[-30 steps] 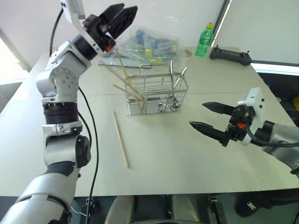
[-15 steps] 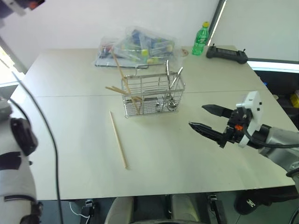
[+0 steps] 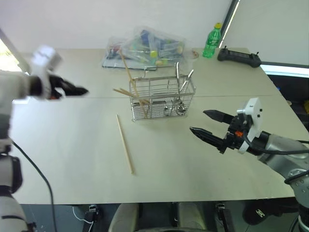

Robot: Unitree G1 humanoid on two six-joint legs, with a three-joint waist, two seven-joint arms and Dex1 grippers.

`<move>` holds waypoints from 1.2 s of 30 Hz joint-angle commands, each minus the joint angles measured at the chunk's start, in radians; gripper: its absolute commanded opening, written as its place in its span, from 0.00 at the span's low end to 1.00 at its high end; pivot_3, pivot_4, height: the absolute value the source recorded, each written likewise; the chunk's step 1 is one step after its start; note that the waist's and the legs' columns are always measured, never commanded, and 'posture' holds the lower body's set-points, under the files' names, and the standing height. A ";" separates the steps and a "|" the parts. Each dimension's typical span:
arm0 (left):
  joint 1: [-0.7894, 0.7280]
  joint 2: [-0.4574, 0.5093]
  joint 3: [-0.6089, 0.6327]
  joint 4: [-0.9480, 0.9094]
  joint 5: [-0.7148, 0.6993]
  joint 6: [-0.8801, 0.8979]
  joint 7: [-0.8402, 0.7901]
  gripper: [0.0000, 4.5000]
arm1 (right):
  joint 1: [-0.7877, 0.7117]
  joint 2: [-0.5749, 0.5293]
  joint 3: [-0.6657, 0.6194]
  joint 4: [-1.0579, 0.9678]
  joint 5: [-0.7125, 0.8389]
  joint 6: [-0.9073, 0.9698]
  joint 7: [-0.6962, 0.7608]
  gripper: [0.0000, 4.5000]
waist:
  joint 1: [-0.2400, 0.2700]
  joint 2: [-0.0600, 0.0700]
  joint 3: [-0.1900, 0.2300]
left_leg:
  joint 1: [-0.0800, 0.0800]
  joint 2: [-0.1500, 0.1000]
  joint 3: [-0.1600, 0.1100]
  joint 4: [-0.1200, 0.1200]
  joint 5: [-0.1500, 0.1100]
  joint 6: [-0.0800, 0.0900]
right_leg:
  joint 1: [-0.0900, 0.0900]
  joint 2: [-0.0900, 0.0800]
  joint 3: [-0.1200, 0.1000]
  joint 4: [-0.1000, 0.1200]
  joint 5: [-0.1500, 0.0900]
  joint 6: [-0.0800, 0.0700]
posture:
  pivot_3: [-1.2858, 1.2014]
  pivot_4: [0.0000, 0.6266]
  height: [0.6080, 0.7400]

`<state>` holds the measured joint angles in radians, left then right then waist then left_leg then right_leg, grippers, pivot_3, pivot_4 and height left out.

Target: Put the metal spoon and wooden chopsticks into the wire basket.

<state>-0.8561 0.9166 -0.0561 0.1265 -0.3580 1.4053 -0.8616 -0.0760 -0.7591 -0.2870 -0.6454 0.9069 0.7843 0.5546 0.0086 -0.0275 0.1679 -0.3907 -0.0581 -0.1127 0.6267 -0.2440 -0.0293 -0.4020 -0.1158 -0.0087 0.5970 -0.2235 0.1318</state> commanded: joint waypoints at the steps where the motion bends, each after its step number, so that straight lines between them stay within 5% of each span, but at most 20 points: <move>1: 0.014 -0.033 0.050 -0.161 -0.059 0.204 0.140 0.84 | 0.002 0.007 -0.012 -0.020 0.003 -0.017 -0.006 1.00 | -0.006 -0.001 0.001 | 0.000 0.000 0.000 0.000 0.000 0.000 | 0.000 0.000 0.000 0.000 0.000 0.000 | 0.52 0.24 0.93; 19: -0.053 -0.481 0.277 0.090 -0.456 0.209 1.262 0.84 | 0.015 0.091 0.013 -0.058 -0.009 -0.032 -0.102 1.00 | 0.006 0.001 -0.001 | 0.002 -0.003 -0.002 0.000 0.001 -0.002 | -0.001 -0.001 0.003 0.002 0.001 -0.001 | 0.52 0.24 0.93; 25: -0.113 -0.592 0.332 0.173 -0.514 0.209 1.434 0.84 | 0.032 0.093 -0.006 -0.079 0.006 -0.031 -0.128 1.00 | 0.006 0.000 -0.001 | 0.002 -0.004 -0.002 0.001 0.001 -0.003 | 0.000 -0.001 0.003 0.001 0.002 -0.001 | 0.52 0.24 0.93; 36: -0.123 -0.613 0.374 0.221 -0.493 0.209 1.569 0.84 | 0.063 0.100 -0.021 -0.097 0.011 -0.044 -0.163 1.00 | 0.005 0.001 -0.002 | 0.003 -0.004 -0.001 0.000 0.001 -0.003 | -0.001 0.000 0.003 0.002 0.002 -0.002 | 0.52 0.24 0.93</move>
<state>-0.9553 0.2941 0.2976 0.3527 -0.8537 1.6057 0.6919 -0.0116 -0.6662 -0.2830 -0.7056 0.9088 0.7670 0.3965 0.0134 -0.0261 0.1656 -0.3879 -0.0620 -0.1134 0.6269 -0.2425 -0.0323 -0.4027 -0.1158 -0.0058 0.5987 -0.2216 0.1303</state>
